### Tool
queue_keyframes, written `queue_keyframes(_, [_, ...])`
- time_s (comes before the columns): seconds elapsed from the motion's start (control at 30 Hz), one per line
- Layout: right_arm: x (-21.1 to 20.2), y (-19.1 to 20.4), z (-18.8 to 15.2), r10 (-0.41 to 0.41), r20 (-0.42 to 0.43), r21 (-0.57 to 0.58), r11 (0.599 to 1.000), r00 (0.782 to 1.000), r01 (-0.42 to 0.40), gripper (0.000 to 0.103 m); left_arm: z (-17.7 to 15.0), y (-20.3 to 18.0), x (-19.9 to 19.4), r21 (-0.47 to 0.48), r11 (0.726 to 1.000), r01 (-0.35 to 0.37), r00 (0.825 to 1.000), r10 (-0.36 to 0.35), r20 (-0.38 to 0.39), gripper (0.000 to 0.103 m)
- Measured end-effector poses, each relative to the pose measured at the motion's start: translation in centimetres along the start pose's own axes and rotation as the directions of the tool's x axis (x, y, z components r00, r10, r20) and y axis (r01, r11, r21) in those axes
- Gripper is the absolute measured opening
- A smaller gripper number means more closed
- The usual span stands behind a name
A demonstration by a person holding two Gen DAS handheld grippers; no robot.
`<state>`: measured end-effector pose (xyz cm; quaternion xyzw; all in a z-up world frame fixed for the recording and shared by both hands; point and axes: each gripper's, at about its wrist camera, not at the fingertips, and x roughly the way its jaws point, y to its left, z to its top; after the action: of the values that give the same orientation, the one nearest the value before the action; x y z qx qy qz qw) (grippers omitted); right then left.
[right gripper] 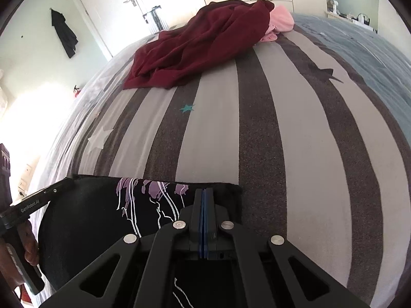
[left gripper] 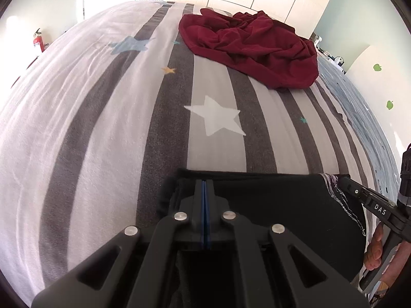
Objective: Fold clothes
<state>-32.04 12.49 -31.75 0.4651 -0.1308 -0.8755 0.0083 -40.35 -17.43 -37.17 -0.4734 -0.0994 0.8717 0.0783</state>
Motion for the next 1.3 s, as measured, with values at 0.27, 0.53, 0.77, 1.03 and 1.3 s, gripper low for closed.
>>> queue_keyframes(0.27, [-6.3, -0.5, -0.8, -0.048, 0.052, -0.005, 0.999, 0.998, 0.049, 0.005, -1.6, 1.2, -6.2, -0.021, 1.0, 0.005, 0.999, -0.004, 0.049, 0.002])
queue_keyframes(0.53, [-10.3, 4.8, -7.1, 0.072, 0.005, -0.039, 0.997, 0.997, -0.072, 0.005, -8.3, -4.5, -9.1, 0.028, 0.995, 0.091, 0.996, -0.091, 0.003, 0.002])
queue_keyframes(0.77, [-8.6, 8.8, -10.5, 0.141, -0.033, -0.036, 0.989, 0.989, -0.142, 0.005, -11.4, -8.4, -6.7, 0.062, 0.992, 0.113, 0.993, -0.111, -0.042, 0.002])
queue_keyframes(1.03, [-6.4, 6.0, -11.9, 0.047, -0.077, -0.004, 0.999, 0.996, -0.047, 0.0, -11.8, -5.8, -7.2, 0.069, 0.997, 0.039, 0.999, -0.037, -0.029, 0.003])
queue_keyframes(1.3, [-6.9, 2.0, -11.3, -0.012, -0.07, 0.04, 0.999, 0.997, 0.015, 0.0, -11.5, -2.2, -8.1, 0.044, 0.999, -0.006, 0.999, 0.007, -0.032, 0.002])
